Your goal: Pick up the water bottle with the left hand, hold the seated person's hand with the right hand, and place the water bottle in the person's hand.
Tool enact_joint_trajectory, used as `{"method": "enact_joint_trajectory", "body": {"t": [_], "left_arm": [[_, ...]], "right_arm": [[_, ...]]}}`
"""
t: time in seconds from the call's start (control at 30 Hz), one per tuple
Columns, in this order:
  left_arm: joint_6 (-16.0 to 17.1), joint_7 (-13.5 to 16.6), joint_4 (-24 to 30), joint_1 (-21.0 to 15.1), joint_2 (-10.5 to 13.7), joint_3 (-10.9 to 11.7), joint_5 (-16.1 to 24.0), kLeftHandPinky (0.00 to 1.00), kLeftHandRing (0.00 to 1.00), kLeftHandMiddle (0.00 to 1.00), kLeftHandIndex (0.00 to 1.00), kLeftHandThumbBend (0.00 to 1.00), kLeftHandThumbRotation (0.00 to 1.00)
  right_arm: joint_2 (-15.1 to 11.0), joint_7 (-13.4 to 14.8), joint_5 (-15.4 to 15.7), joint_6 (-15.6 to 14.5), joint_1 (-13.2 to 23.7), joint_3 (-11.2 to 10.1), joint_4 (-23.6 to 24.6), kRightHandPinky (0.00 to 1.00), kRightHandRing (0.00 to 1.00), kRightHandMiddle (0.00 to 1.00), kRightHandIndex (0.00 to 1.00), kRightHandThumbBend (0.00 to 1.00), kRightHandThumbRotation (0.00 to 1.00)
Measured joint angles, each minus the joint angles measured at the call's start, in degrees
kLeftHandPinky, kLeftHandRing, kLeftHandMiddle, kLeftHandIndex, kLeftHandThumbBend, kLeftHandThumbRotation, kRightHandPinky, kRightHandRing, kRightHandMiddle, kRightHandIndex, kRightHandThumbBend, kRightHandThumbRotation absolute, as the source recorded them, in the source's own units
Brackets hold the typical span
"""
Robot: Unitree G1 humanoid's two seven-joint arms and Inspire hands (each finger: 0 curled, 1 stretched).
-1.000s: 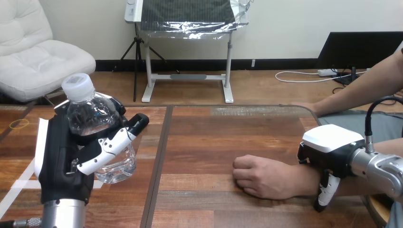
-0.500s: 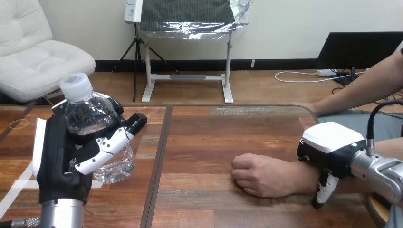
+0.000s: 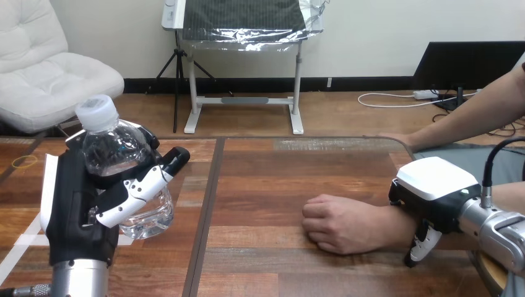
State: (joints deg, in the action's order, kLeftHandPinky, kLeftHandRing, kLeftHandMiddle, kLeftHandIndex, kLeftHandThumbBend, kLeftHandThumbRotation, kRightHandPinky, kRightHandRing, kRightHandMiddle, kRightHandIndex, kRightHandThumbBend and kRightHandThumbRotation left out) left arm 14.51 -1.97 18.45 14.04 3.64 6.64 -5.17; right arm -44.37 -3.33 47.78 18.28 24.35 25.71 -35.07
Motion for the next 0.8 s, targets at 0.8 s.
{"method": "enact_joint_trajectory", "body": {"t": [0.8], "left_arm": [[0.0,0.12,-0.03,0.0,-0.11,-0.01,0.44,0.19,0.25,0.3,0.35,0.47,0.0]], "right_arm": [[-0.46,-0.77,-3.31,0.55,-2.37,-3.06,1.45,0.05,0.12,0.19,0.24,0.86,0.0]]}}
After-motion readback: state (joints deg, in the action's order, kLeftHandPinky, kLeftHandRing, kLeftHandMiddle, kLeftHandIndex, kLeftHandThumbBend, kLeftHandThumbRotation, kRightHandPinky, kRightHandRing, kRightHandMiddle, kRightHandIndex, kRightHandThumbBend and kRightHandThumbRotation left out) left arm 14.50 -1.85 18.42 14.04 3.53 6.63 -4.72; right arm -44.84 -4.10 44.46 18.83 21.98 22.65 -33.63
